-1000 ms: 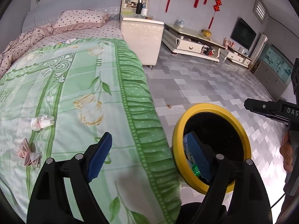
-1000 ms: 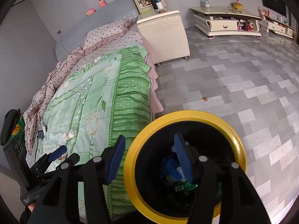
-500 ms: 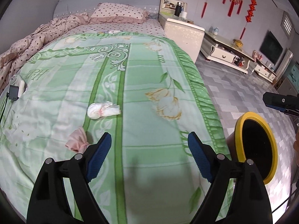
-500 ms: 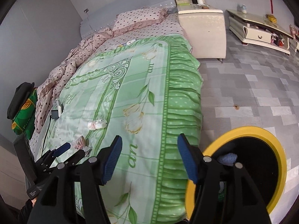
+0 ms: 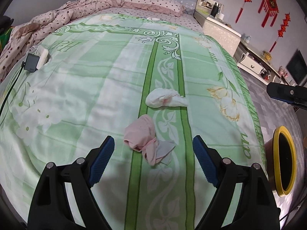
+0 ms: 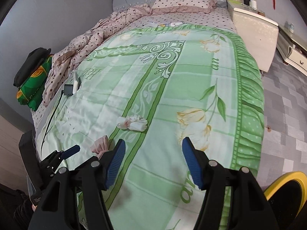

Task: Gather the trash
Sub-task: 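Move both tools back over the bed toward the pink cloth and white tissue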

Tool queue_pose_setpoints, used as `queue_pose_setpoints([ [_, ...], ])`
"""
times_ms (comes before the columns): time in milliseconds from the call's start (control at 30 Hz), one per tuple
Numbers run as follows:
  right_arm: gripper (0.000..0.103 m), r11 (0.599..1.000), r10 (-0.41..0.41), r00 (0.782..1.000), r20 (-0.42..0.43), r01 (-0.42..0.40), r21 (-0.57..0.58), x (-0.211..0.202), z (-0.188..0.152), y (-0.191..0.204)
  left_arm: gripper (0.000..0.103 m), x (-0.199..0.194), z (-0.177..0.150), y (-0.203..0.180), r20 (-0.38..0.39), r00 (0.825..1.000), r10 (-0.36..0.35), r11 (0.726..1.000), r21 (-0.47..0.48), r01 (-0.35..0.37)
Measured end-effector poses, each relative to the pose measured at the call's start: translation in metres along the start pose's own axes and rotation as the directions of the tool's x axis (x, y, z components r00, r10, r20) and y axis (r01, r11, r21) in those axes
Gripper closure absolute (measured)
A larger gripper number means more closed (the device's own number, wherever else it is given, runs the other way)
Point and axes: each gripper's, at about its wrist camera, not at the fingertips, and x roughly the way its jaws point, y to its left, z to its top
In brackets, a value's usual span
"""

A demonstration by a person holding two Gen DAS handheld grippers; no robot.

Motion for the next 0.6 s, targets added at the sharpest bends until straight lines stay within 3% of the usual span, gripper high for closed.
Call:
queue_pose_setpoints([
  [433, 0.045, 0.992, 0.044, 0.986, -0.162, -0.062, -0.108, 0.119, 0.028, 0.045, 0.023, 0.047, -0.005, 0.029, -0.049, 0.997, -0.066, 0.993, -0.098, 0.061],
  [600, 0.045, 0.988, 0.026, 0.979, -0.204, -0.057, -0.145, 0.156, 0.032, 0.057, 0.025, 0.06, -0.004, 0.034, -0.05, 0.994, -0.098, 0.988, -0.127, 0.091],
])
